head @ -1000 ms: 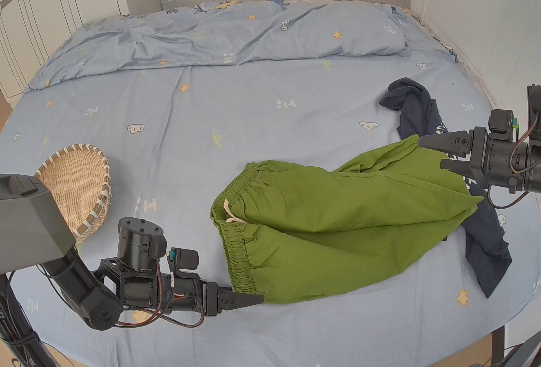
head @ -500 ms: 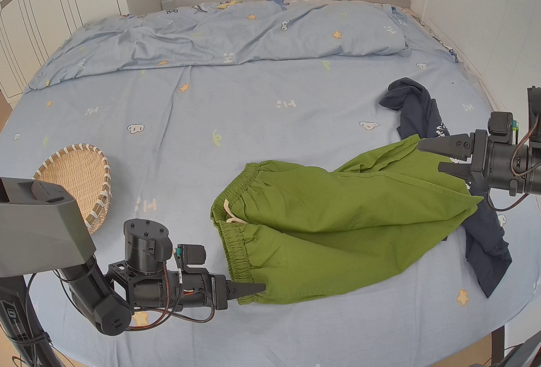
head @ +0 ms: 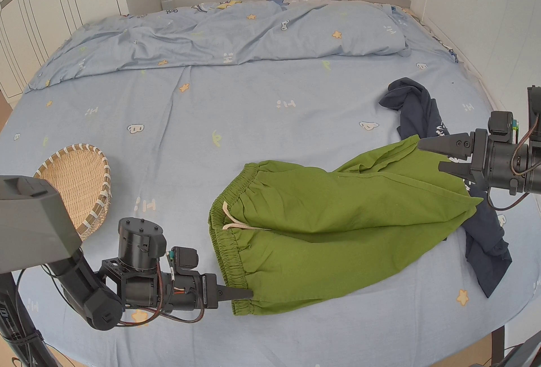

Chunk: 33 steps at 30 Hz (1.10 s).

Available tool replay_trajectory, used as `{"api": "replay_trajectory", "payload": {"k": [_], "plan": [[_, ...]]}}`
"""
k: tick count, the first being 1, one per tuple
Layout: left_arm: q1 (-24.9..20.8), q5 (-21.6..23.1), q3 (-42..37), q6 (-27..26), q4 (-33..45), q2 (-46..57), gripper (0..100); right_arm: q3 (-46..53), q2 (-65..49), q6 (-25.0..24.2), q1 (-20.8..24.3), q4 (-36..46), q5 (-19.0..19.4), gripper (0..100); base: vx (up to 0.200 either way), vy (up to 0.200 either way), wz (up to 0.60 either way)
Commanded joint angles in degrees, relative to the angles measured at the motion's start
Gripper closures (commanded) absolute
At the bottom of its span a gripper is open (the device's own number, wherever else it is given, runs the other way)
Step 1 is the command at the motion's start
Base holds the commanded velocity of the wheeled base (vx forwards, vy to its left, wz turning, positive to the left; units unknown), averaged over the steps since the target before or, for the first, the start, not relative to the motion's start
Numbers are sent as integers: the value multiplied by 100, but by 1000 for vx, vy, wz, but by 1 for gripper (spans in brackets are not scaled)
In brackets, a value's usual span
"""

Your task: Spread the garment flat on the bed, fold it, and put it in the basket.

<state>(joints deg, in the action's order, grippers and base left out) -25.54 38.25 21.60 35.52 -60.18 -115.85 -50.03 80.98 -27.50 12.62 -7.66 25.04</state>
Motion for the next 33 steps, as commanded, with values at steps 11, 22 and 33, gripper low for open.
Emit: {"api": "replay_trajectory", "payload": {"k": [11,22,33], "plan": [[2651,2019,266,280,3188,2585,100,-244,-232,-1,-14,590,10,0,0,0,0],[3363,2178,-569,-1100,3268,2180,100,477,-267,447,-225,1117,168,0,0,0,0],[3538,2160,-525,-1206,3232,1969,100,2059,-223,1959,-1842,1143,977,0,0,0,0]]}}
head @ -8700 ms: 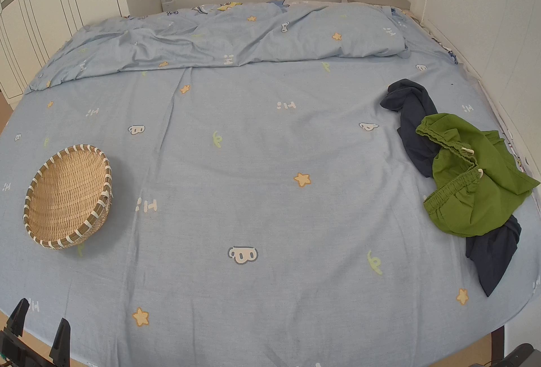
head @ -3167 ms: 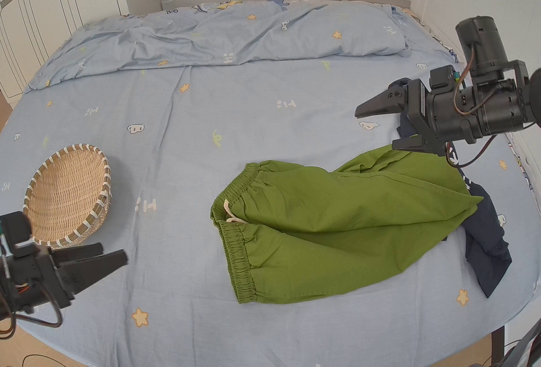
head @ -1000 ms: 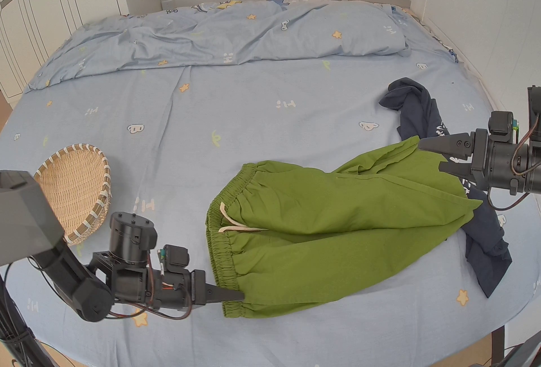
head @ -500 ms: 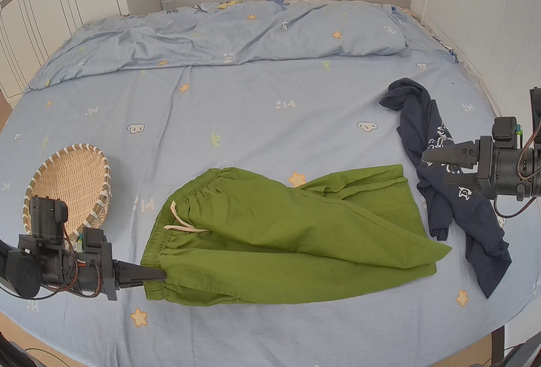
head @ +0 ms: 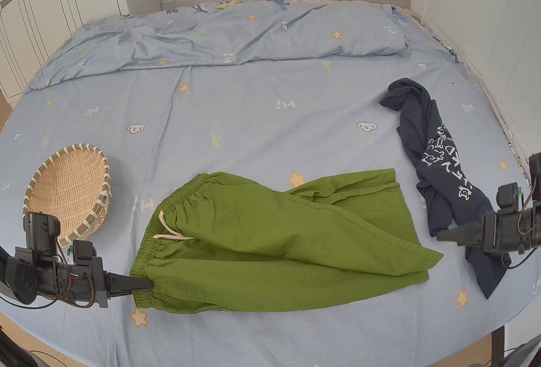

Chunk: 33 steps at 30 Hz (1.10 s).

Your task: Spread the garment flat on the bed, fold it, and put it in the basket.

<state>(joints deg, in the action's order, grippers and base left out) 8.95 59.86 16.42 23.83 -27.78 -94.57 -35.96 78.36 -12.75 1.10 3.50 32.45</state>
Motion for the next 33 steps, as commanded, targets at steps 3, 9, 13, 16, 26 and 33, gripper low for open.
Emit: {"api": "replay_trajectory", "payload": {"k": [3,9,13,16,26,33], "plan": [[98,0,-7,-63,-8,-158,100,924,48,730,-927,37,473,0,0,0,0],[134,26,-25,-248,-8,-228,100,1153,540,1047,-980,-25,701,0,0,0,0],[142,35,-25,-248,-8,-228,100,1197,1041,1082,-927,-227,1220,0,0,0,0],[177,35,-25,-248,-8,-228,100,1285,1542,1091,-901,-622,1404,0,0,0,0],[213,35,-25,-248,-8,-211,100,1654,2684,1178,-576,-2380,1475,0,0,0,0],[213,35,-25,-248,-8,-219,100,1601,2763,1178,-479,-2433,1598,0,0,0,0]]}}
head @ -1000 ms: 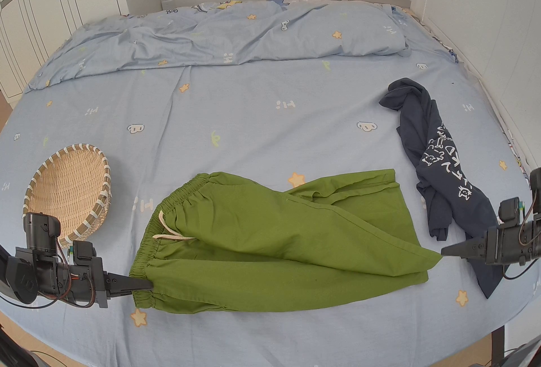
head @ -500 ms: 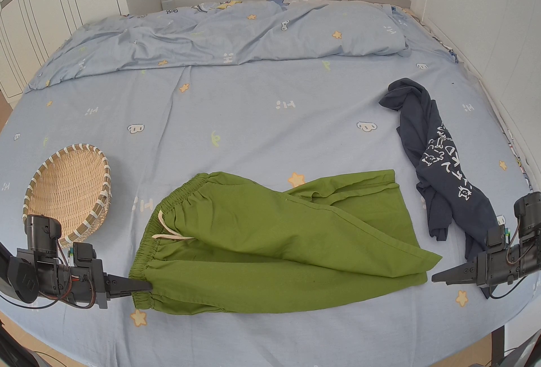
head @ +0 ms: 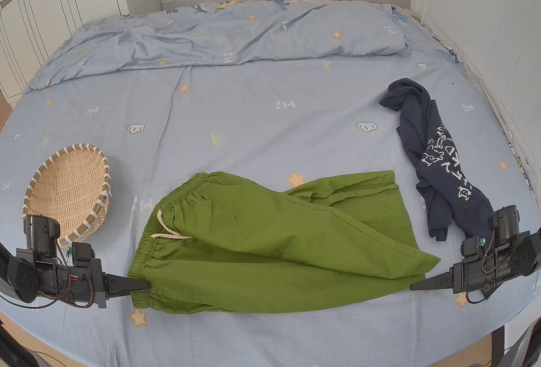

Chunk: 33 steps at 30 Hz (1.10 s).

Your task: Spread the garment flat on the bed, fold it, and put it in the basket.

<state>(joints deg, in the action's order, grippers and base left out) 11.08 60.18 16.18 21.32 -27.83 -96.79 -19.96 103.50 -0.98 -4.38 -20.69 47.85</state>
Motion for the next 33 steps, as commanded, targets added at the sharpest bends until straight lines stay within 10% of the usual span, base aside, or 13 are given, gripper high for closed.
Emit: {"api": "replay_trajectory", "payload": {"k": [1,24,25,33], "plan": [[-1,2,-1,4,-3,3,100,0,250,1,77,-41,93,0,0,0,0],[8,2,-27,-5,-3,20,100,-140,707,-69,174,-761,163,0,0,0,0],[17,2,-27,4,-3,11,100,-140,751,-61,165,-779,163,100,0,0,0],[26,-7,-36,-5,-3,3,100,-131,751,-69,95,-805,155,100,0,0,0]]}}
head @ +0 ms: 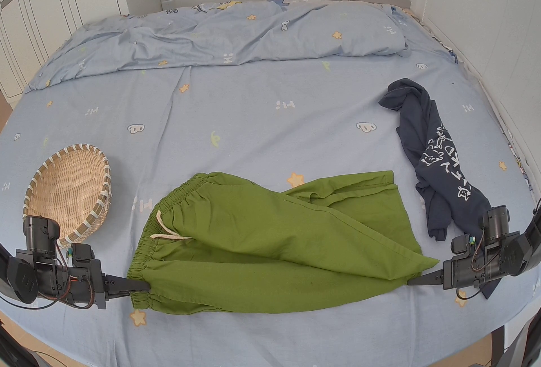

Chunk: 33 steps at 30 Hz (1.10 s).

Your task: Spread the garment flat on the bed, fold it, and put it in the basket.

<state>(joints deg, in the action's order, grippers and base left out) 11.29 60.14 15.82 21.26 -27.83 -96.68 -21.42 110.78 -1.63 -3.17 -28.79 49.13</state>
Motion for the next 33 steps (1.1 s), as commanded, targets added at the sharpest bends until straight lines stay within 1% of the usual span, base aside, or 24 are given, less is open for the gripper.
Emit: {"api": "replay_trajectory", "payload": {"k": [1,6,9,11,14,16,20,22,23,24,25,26,28,29,30,31,32,33], "plan": [[5,-2,0,1,-3,-8,100,24,23,5,-61,5,27,100,0,0,0],[14,-2,8,10,6,-8,100,50,14,-4,-140,5,27,100,0,0,0],[49,-11,0,27,67,44,100,112,-82,-12,-114,41,18,100,0,0,0],[93,-11,-44,18,67,62,100,173,-206,-21,-96,49,18,100,0,0,0],[137,-46,-53,27,155,71,100,323,-733,-56,-70,190,9,100,0,0,0],[190,-55,-35,27,269,150,100,349,-1049,-56,-70,471,9,100,0,0,0],[207,-72,-79,-96,902,440,100,305,-1770,-48,-105,1526,-44,100,0,0,0],[216,-72,-79,-105,929,440,100,305,-1788,-48,-105,1561,-44,100,0,0,0],[392,-90,-71,-447,1315,519,100,331,-2130,-39,-131,2141,-88,100,0,0,0],[453,-90,-62,-614,1456,519,100,366,-2227,-39,-131,2299,-132,100,0,0,0],[462,-90,-62,-658,1491,519,100,375,-2245,-30,-131,2343,-149,100,0,0,0],[541,-90,-35,-860,1702,510,100,454,-2297,-21,-122,2484,-272,100,0,0,0],[647,-99,0,-1133,2001,501,100,621,-2297,-12,-79,2475,-509,100,0,0,0],[647,-99,0,-1133,2001,501,100,621,-2297,-12,-79,2475,-509,100,0,0,0],[673,-107,0,-1440,2247,493,100,780,-2289,5,-43,2466,-703,100,0,0,0],[682,-116,-9,-1572,2335,484,100,832,-2289,5,-17,2449,-729,100,0,0,0],[682,-116,-9,-1572,2335,484,100,832,-2289,5,-17,2449,-729,100,0,0,0],[743,-204,-18,-1977,2599,466,100,955,-2289,-4,71,2378,-747,100,0,0,0]]}}
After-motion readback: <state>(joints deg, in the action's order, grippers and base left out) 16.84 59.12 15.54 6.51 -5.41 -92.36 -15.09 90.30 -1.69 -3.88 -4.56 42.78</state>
